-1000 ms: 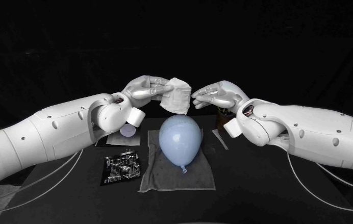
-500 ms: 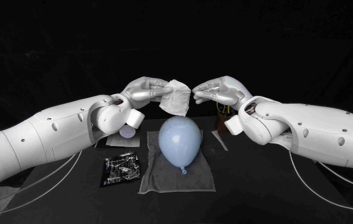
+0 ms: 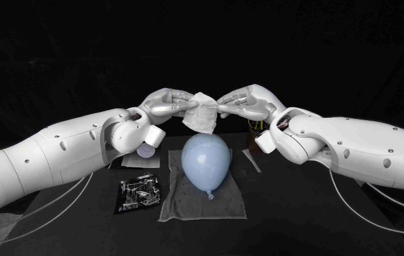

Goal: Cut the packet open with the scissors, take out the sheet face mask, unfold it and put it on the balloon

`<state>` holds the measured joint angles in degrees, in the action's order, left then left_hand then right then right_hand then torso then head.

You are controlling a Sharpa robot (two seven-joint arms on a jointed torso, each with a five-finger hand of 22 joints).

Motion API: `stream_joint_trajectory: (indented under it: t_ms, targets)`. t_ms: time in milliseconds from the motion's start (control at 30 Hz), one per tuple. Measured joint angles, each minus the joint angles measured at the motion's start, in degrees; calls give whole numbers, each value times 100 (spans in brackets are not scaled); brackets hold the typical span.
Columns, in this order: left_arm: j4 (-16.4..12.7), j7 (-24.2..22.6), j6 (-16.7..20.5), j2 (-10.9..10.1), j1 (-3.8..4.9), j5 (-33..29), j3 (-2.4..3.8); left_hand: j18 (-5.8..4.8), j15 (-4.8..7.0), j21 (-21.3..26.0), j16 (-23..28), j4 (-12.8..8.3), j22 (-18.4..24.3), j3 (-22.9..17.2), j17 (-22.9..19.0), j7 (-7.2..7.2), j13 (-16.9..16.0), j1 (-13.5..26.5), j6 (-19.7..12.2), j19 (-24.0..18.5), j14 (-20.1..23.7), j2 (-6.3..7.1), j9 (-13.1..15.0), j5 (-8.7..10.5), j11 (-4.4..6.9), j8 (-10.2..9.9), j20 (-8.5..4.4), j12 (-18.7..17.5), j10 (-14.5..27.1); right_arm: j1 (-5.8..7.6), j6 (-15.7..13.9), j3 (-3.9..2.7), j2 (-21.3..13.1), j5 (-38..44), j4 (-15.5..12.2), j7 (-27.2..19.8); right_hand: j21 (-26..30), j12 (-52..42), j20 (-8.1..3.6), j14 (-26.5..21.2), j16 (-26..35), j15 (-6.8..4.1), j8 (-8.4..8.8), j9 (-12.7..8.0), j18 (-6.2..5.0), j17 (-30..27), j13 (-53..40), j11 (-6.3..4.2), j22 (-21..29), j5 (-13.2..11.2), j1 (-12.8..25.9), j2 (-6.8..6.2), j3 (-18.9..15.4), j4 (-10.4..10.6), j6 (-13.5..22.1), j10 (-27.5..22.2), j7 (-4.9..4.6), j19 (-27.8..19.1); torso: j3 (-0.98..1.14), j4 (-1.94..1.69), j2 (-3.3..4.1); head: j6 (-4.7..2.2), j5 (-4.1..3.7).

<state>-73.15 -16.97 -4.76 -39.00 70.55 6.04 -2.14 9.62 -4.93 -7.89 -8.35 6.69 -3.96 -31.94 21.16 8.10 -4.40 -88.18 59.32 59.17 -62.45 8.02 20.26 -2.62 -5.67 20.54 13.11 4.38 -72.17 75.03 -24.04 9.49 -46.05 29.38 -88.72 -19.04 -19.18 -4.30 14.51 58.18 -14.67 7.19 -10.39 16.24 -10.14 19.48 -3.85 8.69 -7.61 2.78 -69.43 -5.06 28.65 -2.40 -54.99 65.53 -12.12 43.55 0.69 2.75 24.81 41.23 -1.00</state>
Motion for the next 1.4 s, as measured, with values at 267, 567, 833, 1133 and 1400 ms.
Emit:
stream_joint_trajectory:
  t_ms: [267, 567, 833, 1133, 1400]
  targets:
    - [-2, -11, 0, 0, 0, 26, -1, 28, 0, 0, 0, -16, 0, 16, 1, -9, 0, 2, -9, 0, 0, -2, 0, 0, 0, 22, 0, 0, 0, 6, -7, 0, 20, 538, 80, 17, 21, -51, -60, 91, -157, -90, 0, 5, 2, 116, -17, -72, 41, 0, -181, 71, 28, 61, -56, 174, 56, 204, -2, 1, -1, 8, -1]
    - [-6, -15, 0, -5, 0, 38, 0, 27, 0, 0, 0, -15, 0, 16, 5, -9, 1, 30, -11, 0, 0, -15, 1, 0, 0, 22, 0, 0, 0, 9, -63, 0, 35, 837, 111, 29, -80, -327, -221, 422, -574, -252, -247, 128, 10, 372, -127, -265, 17, 0, -461, 323, 86, 67, -340, 642, 273, 612, 1, 1, 1, 23, 7]
    - [-12, -15, 0, -5, 1, 43, 0, 24, 0, 0, 0, -15, 0, 16, 5, -2, 1, 30, -20, 0, 0, -15, 42, 0, 0, 22, 0, 0, 0, 10, -140, 0, 51, 945, 87, 43, -238, -653, -386, 516, -1155, -376, -546, 315, 44, 792, -346, -427, -65, -1, -530, 394, -157, 67, -419, 841, 363, 876, 1, 1, 2, 27, -1]
    - [-24, -11, -1, -4, 2, 45, 0, 20, 0, 0, 0, -40, 0, -8, 4, -10, 2, 36, -30, -20, 0, -9, 46, 0, 0, 20, 20, 0, 0, 12, -207, 0, 58, 1000, 84, 80, -436, -980, -478, 445, -1831, -446, -711, 405, 49, 1264, -661, -441, -183, -1, -568, 385, -311, 67, -340, 827, 442, 1009, 1, 1, 2, 37, -9]
    - [-34, -9, -2, -8, 4, 47, 0, 16, 0, 0, 0, -39, 0, -8, 9, -10, 2, 25, -31, -20, 0, -19, 51, 1, 0, 17, 20, 0, 0, 16, -282, 0, 56, 1038, 79, 147, -859, -2031, -571, 362, -2953, -569, -675, 304, 56, 1948, -1596, -498, -456, 0, -620, 333, -480, 139, -139, 594, 404, 1143, 1, 3, 2, 55, -18]
